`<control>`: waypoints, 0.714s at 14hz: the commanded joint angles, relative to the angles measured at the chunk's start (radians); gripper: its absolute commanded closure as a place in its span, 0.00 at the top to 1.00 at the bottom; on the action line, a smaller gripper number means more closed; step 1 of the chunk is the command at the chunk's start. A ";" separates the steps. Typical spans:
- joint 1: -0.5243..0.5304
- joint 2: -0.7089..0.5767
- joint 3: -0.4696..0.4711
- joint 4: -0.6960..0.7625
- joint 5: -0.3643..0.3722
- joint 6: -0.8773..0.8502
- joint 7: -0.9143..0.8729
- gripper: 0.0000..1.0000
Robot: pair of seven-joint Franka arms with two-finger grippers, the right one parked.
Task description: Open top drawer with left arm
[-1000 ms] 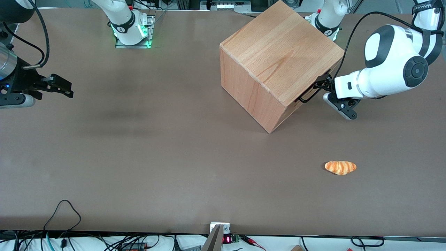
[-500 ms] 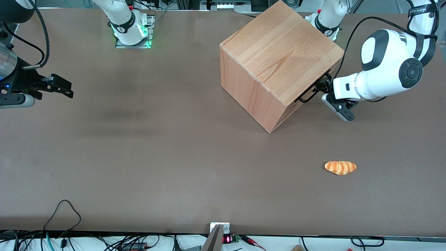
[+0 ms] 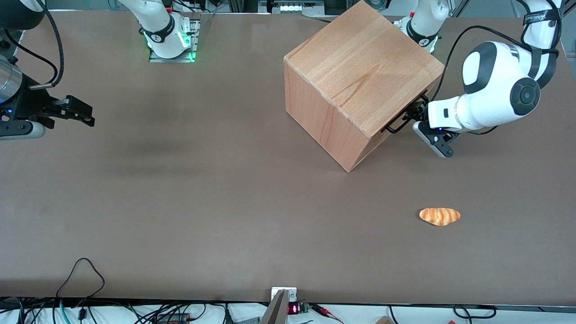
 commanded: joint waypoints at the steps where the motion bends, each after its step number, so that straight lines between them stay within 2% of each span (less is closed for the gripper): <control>1: 0.003 0.004 0.000 -0.015 -0.025 0.038 0.040 1.00; 10: 0.026 0.030 0.021 -0.015 -0.004 0.175 0.037 1.00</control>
